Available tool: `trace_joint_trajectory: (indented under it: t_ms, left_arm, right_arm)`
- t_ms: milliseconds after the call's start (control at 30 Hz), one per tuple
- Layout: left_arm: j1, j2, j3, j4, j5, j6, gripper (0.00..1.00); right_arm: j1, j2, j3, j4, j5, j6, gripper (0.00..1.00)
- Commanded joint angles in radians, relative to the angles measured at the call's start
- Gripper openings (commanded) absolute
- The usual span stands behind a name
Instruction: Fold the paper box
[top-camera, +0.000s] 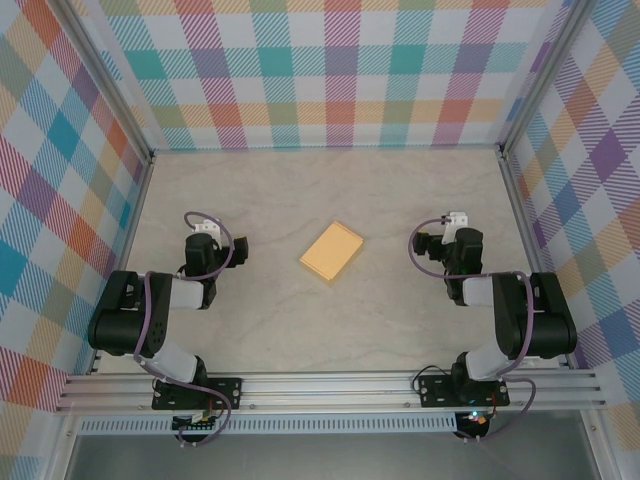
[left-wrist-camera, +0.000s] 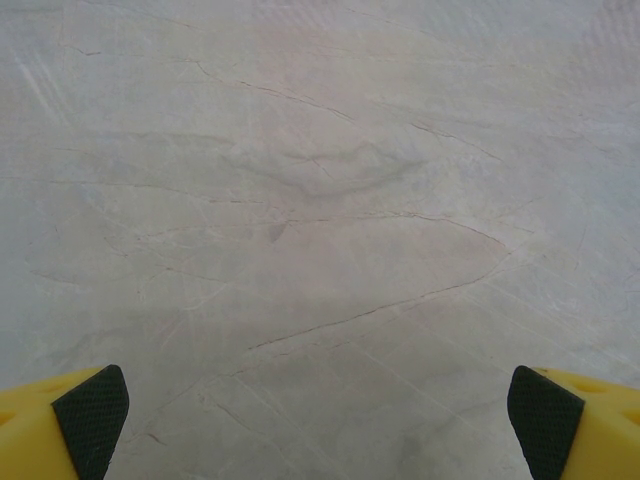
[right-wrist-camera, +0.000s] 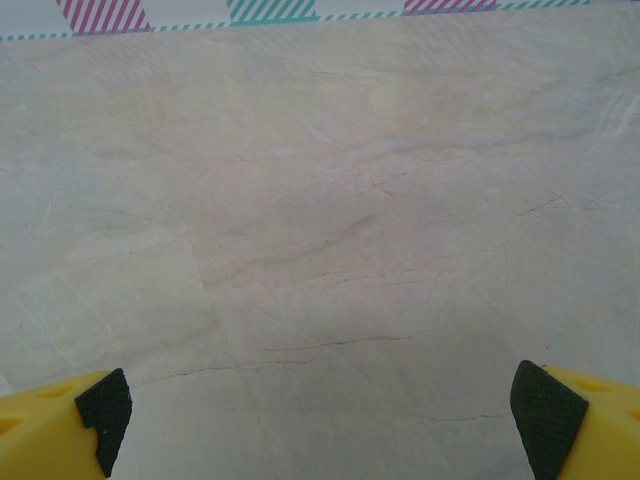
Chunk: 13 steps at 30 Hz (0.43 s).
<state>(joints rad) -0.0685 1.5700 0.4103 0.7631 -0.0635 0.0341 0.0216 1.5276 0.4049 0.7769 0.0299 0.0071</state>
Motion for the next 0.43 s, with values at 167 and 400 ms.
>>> trace_joint_trajectory:
  t_ms: [167,400]
  left_arm:
    - [0.008,0.0,0.016,0.035,0.004,-0.002,1.0]
    - [0.009,-0.001,0.015,0.036,0.002,-0.001,1.0]
  right_arm:
    - [-0.015,0.002,0.031,-0.008,-0.067,-0.005,1.0]
    - [-0.017,-0.001,0.023,0.004,-0.07,-0.005,1.0]
